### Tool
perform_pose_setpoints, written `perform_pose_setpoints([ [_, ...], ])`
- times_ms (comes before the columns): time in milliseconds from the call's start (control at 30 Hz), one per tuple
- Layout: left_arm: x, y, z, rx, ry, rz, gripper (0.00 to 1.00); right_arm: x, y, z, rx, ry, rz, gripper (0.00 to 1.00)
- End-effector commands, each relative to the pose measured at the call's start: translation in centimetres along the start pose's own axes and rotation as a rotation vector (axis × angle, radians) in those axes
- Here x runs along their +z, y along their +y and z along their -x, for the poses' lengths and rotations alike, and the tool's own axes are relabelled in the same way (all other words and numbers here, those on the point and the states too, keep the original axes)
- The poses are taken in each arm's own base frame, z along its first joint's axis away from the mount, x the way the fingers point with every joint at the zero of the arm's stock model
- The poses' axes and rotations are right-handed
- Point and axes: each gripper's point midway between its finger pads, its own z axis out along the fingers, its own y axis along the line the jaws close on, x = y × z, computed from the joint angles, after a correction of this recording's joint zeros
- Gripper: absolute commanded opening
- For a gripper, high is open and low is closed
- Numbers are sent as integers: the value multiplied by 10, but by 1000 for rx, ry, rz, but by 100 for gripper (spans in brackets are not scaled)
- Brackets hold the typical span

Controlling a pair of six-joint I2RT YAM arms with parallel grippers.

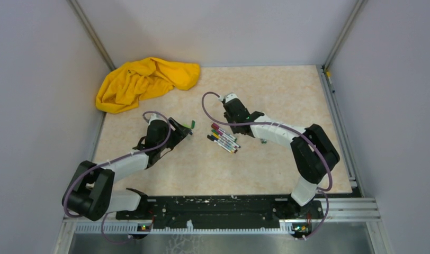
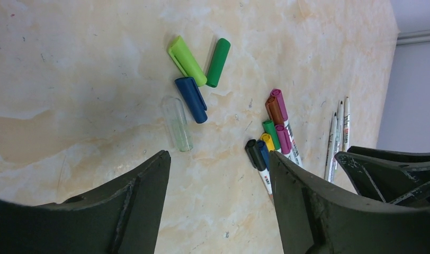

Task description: Open the pen caps

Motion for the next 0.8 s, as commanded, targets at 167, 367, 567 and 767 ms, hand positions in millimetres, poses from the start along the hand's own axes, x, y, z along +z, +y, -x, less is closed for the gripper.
perform_pose_setpoints([
  [167, -9, -11, 4, 10, -20, -58, 82, 5, 45, 32, -66, -60, 161, 32],
  [367, -11, -12, 5, 10, -23, -64, 85, 14, 56, 27, -82, -33, 204, 32],
  [567, -12, -10, 4, 6, -26, -60, 85, 20, 59, 19, -89, -16, 210, 32],
  [767, -12, -9, 4, -2, -29, -59, 84, 25, 60, 12, -96, -3, 207, 32],
])
